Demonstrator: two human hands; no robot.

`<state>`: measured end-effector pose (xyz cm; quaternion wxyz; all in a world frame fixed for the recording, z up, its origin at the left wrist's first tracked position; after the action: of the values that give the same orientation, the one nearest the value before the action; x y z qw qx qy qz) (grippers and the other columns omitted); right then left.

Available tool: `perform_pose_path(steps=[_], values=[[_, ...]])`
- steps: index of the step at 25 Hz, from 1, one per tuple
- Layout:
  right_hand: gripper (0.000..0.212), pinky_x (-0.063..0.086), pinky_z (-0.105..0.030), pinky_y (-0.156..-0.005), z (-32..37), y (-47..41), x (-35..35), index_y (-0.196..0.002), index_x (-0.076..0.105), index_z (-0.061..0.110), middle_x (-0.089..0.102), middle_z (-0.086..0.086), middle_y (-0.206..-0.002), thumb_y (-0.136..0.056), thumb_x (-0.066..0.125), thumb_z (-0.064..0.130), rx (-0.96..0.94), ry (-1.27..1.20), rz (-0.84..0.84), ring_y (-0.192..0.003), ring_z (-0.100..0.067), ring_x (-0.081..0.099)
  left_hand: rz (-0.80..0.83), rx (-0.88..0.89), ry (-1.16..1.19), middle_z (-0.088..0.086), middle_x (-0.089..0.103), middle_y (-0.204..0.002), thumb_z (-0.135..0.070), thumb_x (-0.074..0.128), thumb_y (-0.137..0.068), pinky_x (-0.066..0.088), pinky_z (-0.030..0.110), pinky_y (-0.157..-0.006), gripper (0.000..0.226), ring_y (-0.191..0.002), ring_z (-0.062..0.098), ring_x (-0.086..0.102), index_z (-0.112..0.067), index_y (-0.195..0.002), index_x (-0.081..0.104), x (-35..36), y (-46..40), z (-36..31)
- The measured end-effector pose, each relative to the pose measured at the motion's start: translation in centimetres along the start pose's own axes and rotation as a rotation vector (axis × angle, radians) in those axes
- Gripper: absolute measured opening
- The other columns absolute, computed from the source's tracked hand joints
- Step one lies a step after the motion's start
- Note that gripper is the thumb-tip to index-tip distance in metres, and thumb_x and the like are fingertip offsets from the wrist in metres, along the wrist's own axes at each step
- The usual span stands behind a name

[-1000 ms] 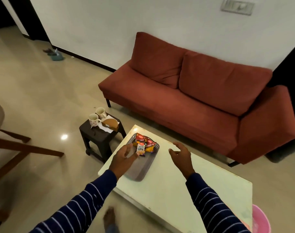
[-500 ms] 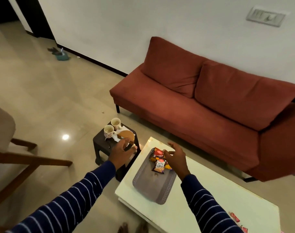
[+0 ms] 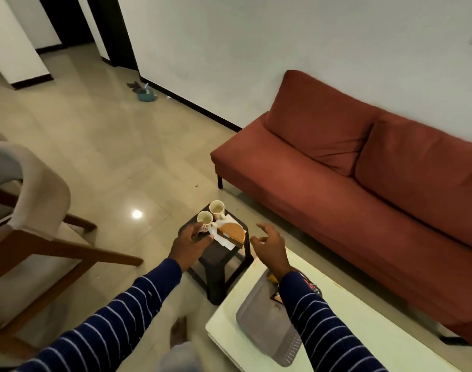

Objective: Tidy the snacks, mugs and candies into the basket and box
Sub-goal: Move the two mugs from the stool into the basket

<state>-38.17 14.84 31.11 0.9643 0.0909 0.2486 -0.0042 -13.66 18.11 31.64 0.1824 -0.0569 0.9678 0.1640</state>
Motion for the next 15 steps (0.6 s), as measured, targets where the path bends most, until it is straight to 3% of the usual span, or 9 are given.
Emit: perform_pose_path(steps=[3, 8, 11, 12, 14, 15], values=[[0.044, 0.049, -0.022, -0.077, 0.8, -3.4, 3.5, -0.129, 0.057, 0.02, 0.058, 0.009, -0.12, -0.087, 0.068, 0.023, 0.017, 0.002, 0.014, -0.094, -0.013, 0.062, 0.024, -0.037, -0.012, -0.011, 0.056, -0.124, -0.032, 0.072, -0.086, 0.047, 0.03, -0.093, 0.04, -0.117, 0.013, 0.053, -0.037, -0.119, 0.051, -1.7, -4.2, 1.9], [0.042, 0.057, -0.032, -0.086, -0.1, -9.6, 9.9, -0.129, 0.057, 0.02, 0.052, 0.012, -0.113, -0.089, 0.066, 0.02, 0.162, 0.026, 0.017, -0.098, -0.017, 0.063, 0.101, -0.093, -0.087, -0.003, 0.054, -0.136, -0.029, 0.073, -0.086, 0.042, 0.027, -0.094, 0.049, -0.118, 0.011, 0.05, -0.025, -0.13, 0.051, -4.1, -13.1, 6.4], [0.036, 0.044, -0.001, -0.073, -1.7, -13.8, 14.6, -0.125, 0.06, 0.019, 0.054, 0.015, -0.107, -0.09, 0.062, 0.012, 0.228, 0.073, 0.04, -0.089, -0.004, 0.059, 0.16, -0.12, -0.144, 0.0, 0.055, -0.138, -0.027, 0.074, -0.085, 0.042, 0.026, -0.098, 0.057, -0.126, 0.017, 0.051, -0.016, -0.135, 0.049, -5.1, -19.6, 9.7], [0.033, 0.038, 0.002, -0.067, -2.3, -15.3, 15.9, -0.123, 0.062, 0.019, 0.055, 0.014, -0.105, -0.09, 0.061, 0.011, 0.239, 0.098, 0.042, -0.088, -0.003, 0.057, 0.196, -0.129, -0.181, 0.002, 0.056, -0.138, -0.026, 0.075, -0.084, 0.042, 0.026, -0.098, 0.059, -0.126, 0.019, 0.052, -0.015, -0.137, 0.049, -5.0, -21.7, 10.9], [0.027, 0.039, -0.003, -0.073, -4.2, -18.3, 18.9, -0.118, 0.064, 0.013, 0.06, 0.009, -0.106, -0.091, 0.059, 0.011, 0.288, 0.106, 0.073, -0.089, -0.007, 0.057, 0.255, -0.146, -0.249, 0.004, 0.055, -0.139, -0.026, 0.075, -0.084, 0.041, 0.026, -0.097, 0.063, -0.126, 0.021, 0.052, -0.014, -0.139, 0.047, -4.5, -26.1, 13.6], [0.024, 0.044, -0.013, -0.08, -5.1, -19.3, 20.2, -0.115, 0.065, 0.01, 0.063, 0.004, -0.107, -0.092, 0.058, 0.011, 0.313, 0.103, 0.097, -0.091, -0.011, 0.058, 0.285, -0.133, -0.292, 0.005, 0.055, -0.138, -0.026, 0.076, -0.083, 0.041, 0.026, -0.095, 0.065, -0.126, 0.022, 0.052, -0.015, -0.14, 0.046, -4.1, -27.9, 14.7]])
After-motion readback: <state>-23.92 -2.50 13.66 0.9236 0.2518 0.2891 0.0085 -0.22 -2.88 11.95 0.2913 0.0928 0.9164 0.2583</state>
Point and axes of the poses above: each hand's wrist, its own y-axis away from the middle knuckle, its own x-axis out of the palm, z = x × y, the point moved 8 cm from there along -y, towards the middle knuckle
